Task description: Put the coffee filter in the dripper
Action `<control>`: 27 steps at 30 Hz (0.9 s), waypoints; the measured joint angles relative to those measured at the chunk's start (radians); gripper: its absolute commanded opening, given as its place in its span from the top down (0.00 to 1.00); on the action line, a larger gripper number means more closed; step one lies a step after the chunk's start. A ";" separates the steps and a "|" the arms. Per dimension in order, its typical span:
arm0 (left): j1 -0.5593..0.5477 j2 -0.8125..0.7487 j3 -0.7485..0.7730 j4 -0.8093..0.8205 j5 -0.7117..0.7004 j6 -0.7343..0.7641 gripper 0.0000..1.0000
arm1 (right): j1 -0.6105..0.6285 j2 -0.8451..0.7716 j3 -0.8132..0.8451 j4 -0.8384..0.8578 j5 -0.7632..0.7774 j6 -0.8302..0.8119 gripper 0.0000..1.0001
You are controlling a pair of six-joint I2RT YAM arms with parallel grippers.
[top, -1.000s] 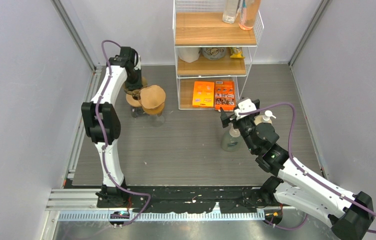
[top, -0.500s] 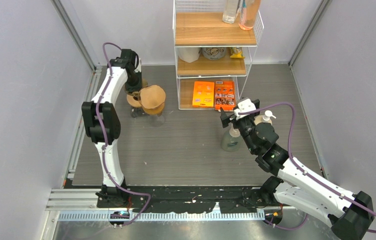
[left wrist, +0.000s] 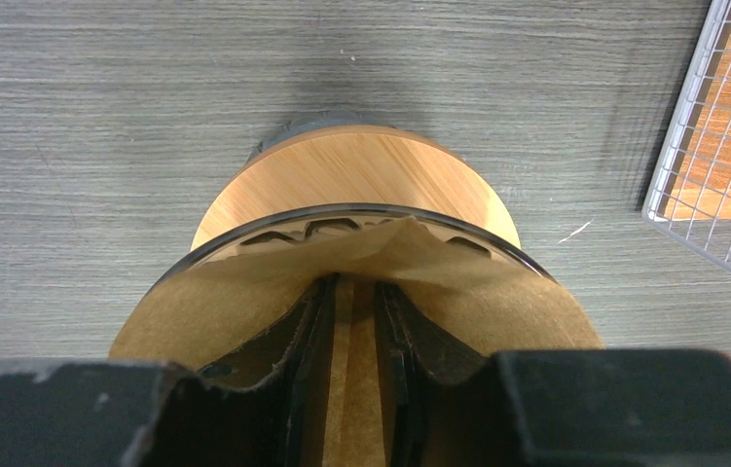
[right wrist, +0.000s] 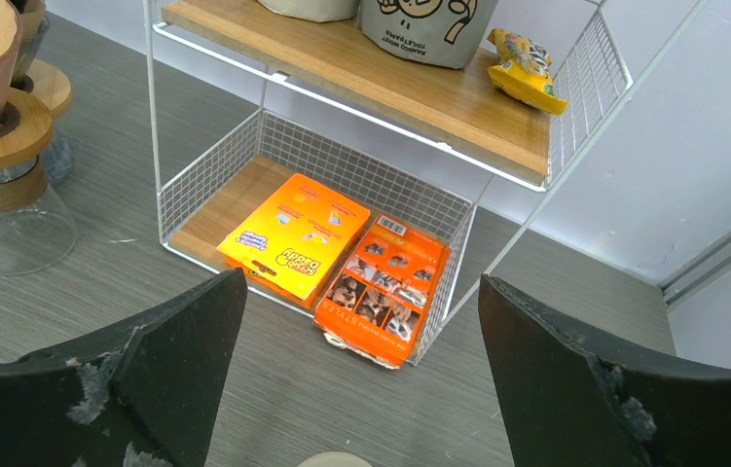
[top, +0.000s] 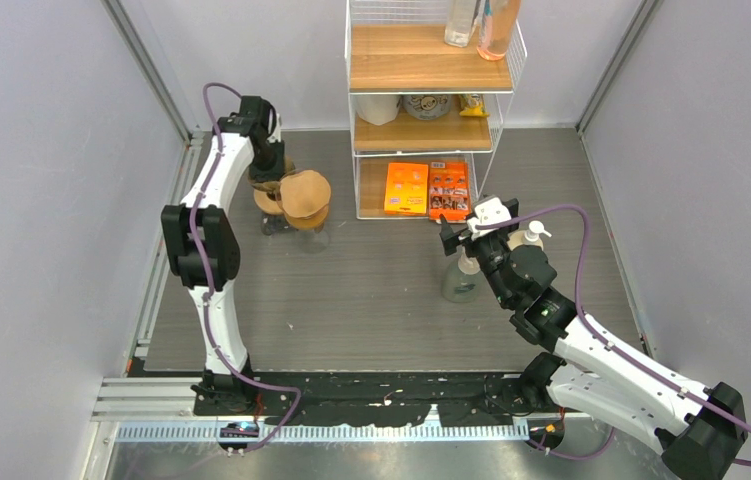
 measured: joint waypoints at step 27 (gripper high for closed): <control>-0.001 -0.030 0.031 -0.005 -0.006 -0.003 0.68 | 0.000 0.019 0.000 -0.015 0.000 0.000 0.05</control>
